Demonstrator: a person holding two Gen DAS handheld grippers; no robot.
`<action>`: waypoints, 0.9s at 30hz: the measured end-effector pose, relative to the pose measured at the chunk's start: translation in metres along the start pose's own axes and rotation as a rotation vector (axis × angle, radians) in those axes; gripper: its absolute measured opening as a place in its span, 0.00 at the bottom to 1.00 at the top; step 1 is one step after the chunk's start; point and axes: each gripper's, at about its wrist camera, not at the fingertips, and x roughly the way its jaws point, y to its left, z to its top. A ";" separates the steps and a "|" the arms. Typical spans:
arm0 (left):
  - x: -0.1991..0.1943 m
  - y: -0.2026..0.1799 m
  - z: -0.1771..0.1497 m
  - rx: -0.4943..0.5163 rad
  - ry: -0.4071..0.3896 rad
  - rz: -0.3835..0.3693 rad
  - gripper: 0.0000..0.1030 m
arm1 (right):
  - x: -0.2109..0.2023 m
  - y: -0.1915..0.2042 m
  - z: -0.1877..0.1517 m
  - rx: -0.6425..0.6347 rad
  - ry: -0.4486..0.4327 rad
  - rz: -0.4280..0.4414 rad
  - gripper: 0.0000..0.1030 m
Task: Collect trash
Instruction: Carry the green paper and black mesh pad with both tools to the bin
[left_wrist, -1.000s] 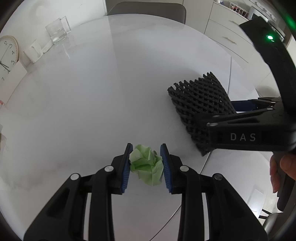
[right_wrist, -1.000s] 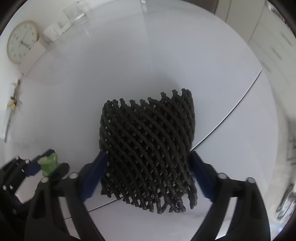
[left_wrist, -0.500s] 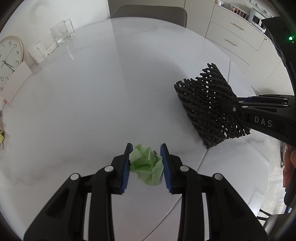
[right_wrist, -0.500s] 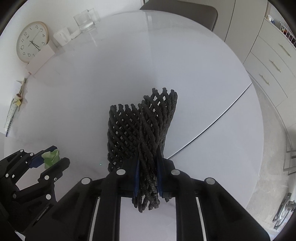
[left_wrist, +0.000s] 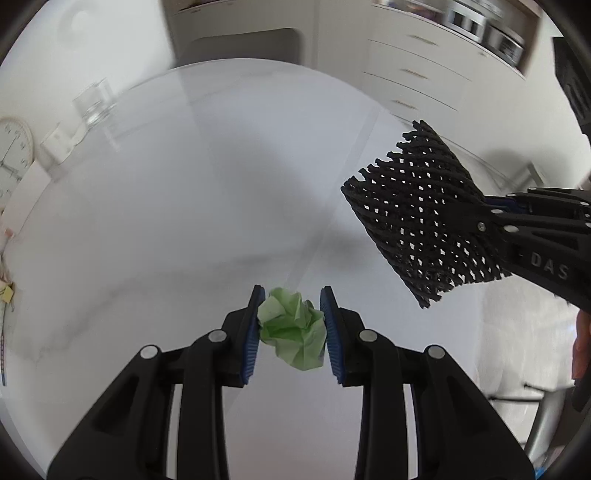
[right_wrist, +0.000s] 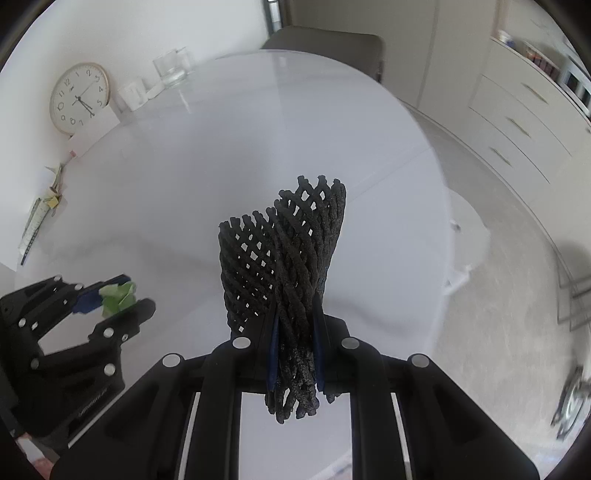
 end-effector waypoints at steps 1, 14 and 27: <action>-0.004 -0.010 -0.004 0.016 0.003 -0.012 0.30 | -0.013 -0.007 -0.015 0.011 -0.002 -0.012 0.15; -0.040 -0.172 -0.074 0.257 0.085 -0.269 0.30 | -0.103 -0.108 -0.207 0.266 0.067 -0.130 0.15; -0.037 -0.219 -0.100 0.331 0.129 -0.228 0.30 | -0.003 -0.125 -0.271 0.308 0.200 -0.065 0.25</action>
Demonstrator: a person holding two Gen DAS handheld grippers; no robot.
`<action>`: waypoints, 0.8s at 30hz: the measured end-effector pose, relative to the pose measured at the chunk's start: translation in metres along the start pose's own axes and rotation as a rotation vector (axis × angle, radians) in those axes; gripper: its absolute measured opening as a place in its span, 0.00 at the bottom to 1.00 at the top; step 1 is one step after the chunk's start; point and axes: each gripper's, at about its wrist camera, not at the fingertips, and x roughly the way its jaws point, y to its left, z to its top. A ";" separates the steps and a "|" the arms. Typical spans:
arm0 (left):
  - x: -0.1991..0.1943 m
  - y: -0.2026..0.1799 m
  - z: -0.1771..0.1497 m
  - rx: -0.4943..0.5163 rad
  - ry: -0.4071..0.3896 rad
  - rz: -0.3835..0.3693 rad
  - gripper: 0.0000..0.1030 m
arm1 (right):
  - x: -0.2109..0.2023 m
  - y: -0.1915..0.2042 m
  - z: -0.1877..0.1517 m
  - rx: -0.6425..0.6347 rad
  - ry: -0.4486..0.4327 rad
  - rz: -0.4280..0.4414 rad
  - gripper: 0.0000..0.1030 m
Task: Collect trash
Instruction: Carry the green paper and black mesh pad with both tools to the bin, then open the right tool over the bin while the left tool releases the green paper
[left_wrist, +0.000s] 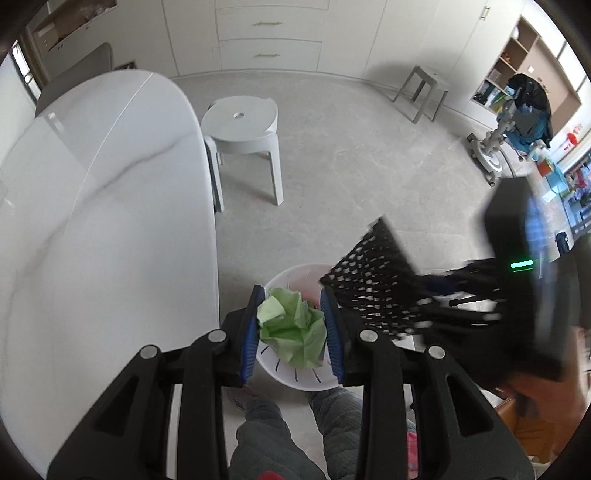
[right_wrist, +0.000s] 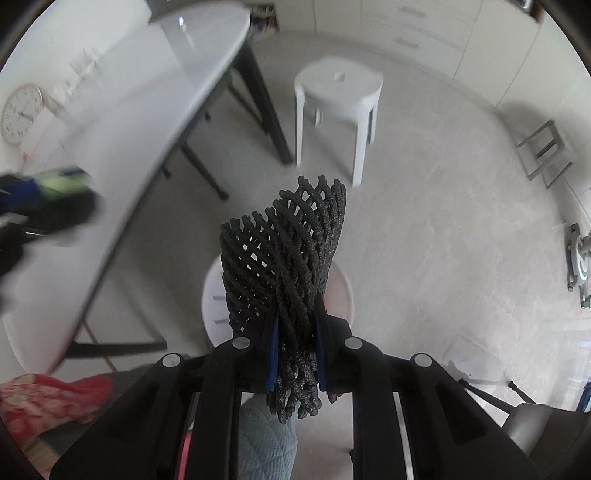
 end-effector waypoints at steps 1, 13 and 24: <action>0.002 -0.002 0.002 -0.001 0.004 0.005 0.30 | 0.011 0.001 0.001 -0.001 0.022 0.014 0.46; 0.014 -0.013 0.010 0.015 0.037 0.001 0.30 | -0.012 -0.014 -0.008 -0.022 0.003 -0.122 0.98; 0.018 -0.036 0.007 0.087 0.089 -0.039 0.92 | -0.043 -0.071 -0.023 0.115 -0.036 -0.174 0.98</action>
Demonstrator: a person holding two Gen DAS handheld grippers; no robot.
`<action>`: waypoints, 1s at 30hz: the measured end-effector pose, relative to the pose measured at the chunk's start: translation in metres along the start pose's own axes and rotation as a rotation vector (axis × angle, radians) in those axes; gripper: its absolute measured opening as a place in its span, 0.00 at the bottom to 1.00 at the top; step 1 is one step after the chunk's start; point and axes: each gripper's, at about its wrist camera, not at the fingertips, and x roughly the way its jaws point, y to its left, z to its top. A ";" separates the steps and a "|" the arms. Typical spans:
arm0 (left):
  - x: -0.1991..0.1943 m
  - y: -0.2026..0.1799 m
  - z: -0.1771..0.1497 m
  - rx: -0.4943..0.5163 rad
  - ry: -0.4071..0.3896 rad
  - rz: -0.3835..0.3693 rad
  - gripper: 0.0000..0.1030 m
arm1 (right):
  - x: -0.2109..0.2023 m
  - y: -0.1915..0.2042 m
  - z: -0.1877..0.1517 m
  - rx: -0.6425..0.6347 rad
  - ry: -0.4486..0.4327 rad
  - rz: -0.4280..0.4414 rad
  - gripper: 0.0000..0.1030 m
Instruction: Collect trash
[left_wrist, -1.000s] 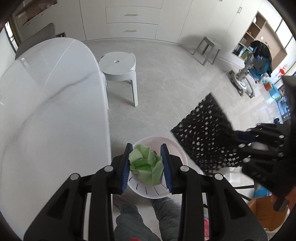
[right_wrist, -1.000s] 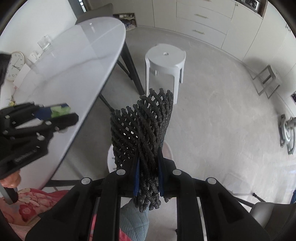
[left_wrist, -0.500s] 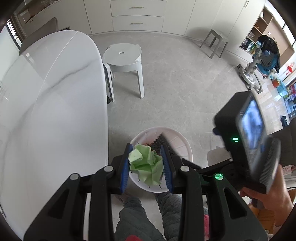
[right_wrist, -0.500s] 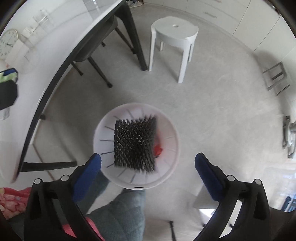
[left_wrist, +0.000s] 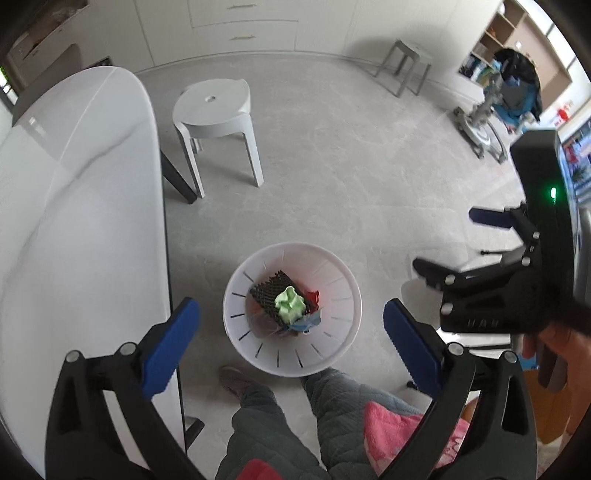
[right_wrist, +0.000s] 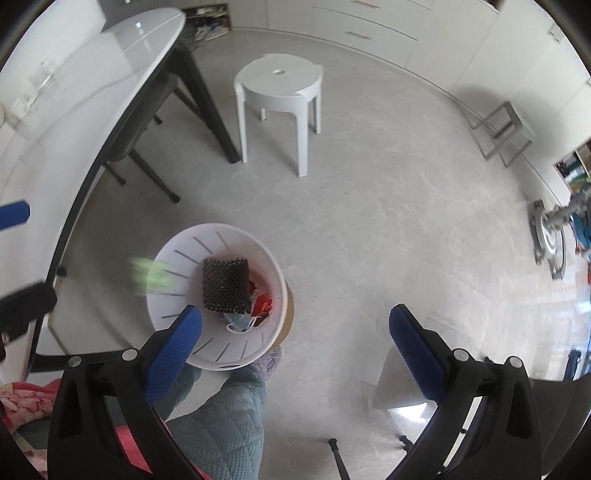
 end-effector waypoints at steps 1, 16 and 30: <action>0.001 -0.001 0.000 0.006 0.004 0.004 0.92 | 0.000 -0.002 0.000 0.008 0.002 -0.002 0.98; -0.032 0.043 -0.013 -0.103 -0.067 0.045 0.92 | -0.020 0.052 0.022 -0.093 -0.048 0.033 0.98; -0.162 0.182 -0.081 -0.471 -0.271 0.298 0.92 | -0.111 0.251 0.116 -0.445 -0.269 0.242 0.98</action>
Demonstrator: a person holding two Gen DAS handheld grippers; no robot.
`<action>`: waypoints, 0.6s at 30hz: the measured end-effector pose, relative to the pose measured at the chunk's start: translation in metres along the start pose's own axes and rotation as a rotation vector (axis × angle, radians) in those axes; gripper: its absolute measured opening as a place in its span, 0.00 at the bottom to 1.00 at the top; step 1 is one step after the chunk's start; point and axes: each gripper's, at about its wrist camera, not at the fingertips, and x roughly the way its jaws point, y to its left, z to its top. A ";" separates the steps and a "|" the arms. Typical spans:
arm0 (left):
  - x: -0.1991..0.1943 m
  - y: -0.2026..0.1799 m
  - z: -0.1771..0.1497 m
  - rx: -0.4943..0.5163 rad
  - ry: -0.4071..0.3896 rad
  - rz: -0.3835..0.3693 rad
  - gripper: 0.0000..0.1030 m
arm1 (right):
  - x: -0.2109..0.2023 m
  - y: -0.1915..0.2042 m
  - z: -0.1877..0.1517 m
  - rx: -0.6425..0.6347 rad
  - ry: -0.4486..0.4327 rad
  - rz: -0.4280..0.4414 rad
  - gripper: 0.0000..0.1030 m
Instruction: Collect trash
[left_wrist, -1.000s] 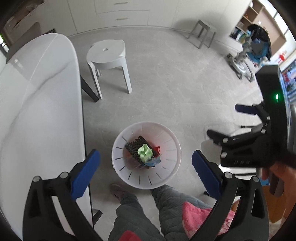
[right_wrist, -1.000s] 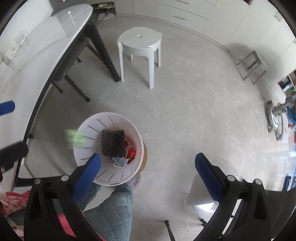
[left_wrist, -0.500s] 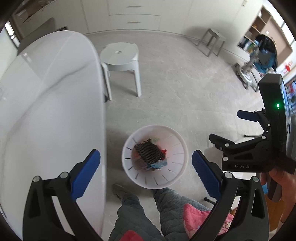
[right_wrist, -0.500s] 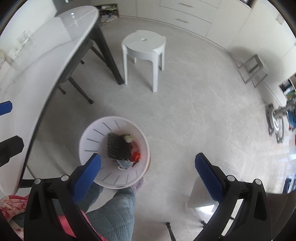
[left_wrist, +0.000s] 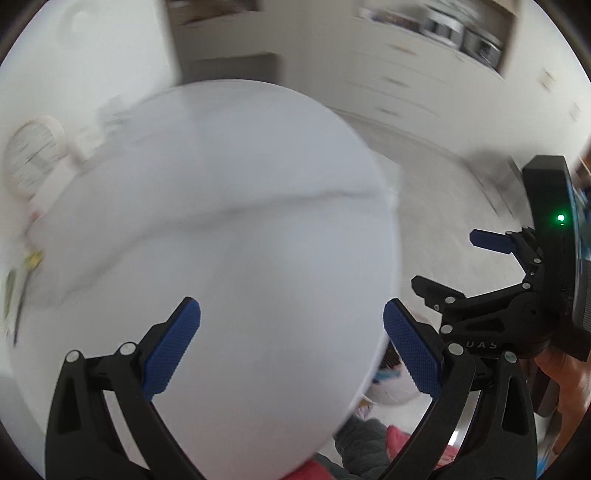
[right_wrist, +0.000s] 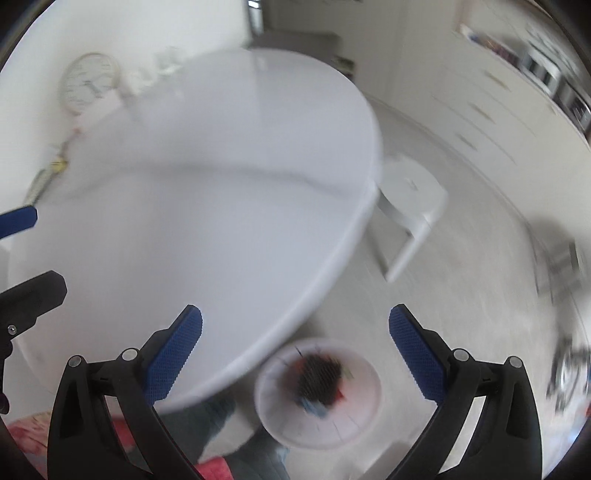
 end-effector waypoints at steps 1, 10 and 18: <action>-0.009 0.017 0.001 -0.038 -0.017 0.027 0.92 | -0.002 0.010 0.010 -0.018 -0.011 0.015 0.98; -0.078 0.123 -0.001 -0.282 -0.134 0.242 0.92 | -0.042 0.110 0.100 -0.199 -0.164 0.146 0.98; -0.113 0.150 -0.003 -0.358 -0.207 0.294 0.92 | -0.069 0.149 0.133 -0.268 -0.237 0.188 0.98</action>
